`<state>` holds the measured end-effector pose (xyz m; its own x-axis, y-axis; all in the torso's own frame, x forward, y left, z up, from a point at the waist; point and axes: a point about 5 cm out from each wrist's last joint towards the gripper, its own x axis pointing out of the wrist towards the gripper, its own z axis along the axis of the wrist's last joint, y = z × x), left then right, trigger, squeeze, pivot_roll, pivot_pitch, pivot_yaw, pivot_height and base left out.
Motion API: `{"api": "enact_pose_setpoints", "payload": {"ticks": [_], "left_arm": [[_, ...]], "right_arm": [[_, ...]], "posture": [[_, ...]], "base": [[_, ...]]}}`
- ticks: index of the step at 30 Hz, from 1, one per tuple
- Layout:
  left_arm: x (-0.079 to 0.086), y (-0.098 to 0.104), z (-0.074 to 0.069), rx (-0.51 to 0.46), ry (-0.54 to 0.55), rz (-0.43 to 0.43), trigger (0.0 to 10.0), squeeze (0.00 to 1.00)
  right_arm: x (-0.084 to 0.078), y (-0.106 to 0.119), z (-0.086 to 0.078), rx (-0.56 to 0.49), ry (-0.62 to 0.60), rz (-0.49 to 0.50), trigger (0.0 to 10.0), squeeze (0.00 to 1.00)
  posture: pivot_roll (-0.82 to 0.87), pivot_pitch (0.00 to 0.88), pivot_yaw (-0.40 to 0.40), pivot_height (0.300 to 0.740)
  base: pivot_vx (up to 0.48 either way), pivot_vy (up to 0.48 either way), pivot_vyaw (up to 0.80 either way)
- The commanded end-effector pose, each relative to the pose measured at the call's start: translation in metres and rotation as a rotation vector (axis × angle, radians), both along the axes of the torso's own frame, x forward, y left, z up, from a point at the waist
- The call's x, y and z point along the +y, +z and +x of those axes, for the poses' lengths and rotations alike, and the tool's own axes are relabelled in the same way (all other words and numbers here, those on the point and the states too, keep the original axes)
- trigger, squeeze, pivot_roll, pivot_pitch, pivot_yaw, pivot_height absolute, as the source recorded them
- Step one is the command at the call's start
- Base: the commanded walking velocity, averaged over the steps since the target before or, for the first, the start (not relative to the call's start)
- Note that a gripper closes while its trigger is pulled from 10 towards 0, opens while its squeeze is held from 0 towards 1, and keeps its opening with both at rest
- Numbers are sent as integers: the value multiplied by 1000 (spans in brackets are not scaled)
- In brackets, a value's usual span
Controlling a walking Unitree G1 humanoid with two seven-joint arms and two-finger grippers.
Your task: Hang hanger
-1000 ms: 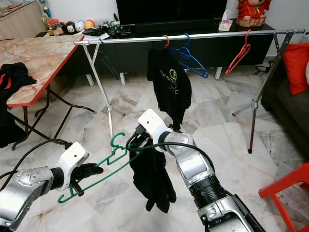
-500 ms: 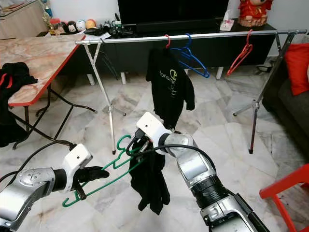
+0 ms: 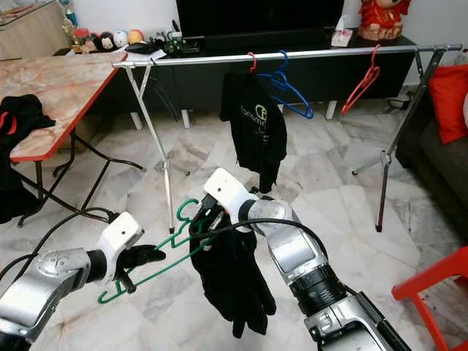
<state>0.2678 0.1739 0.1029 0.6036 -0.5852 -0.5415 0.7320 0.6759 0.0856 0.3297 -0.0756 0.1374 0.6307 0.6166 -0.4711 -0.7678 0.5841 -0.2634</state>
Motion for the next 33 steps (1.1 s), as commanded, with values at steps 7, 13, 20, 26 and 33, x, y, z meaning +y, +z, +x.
{"api": "enact_pose_setpoints", "payload": {"ticks": [7, 13, 20, 26, 33], "left_arm": [[0, 2, 5, -32, 16, 12, 10000, 0], [-6, 8, 11, -74, 40, -60, 10000, 0], [-11, 15, 18, -139, 69, -121, 10000, 0], [-6, 19, 16, -153, 103, -170, 10000, 0], [-12, 17, 11, -126, 72, -213, 10000, 0]], "right_arm": [[13, 18, -4, -57, 68, 30, 10000, 0], [14, 20, -11, -41, 127, 27, 10000, 0], [11, 19, -12, -25, 112, 22, 10000, 0], [3, 15, -8, -23, 42, 22, 10000, 0], [12, 13, -19, -21, 150, 12, 10000, 0]], "posture": [[-77, 5, 69, 740], [-84, 1, 68, 740], [-85, 0, 63, 740], [-80, 6, 59, 740], [-82, 10, 58, 740]], "base": [[0, 0, 0], [0, 0, 0], [0, 0, 0], [0, 0, 0], [0, 0, 0]]}}
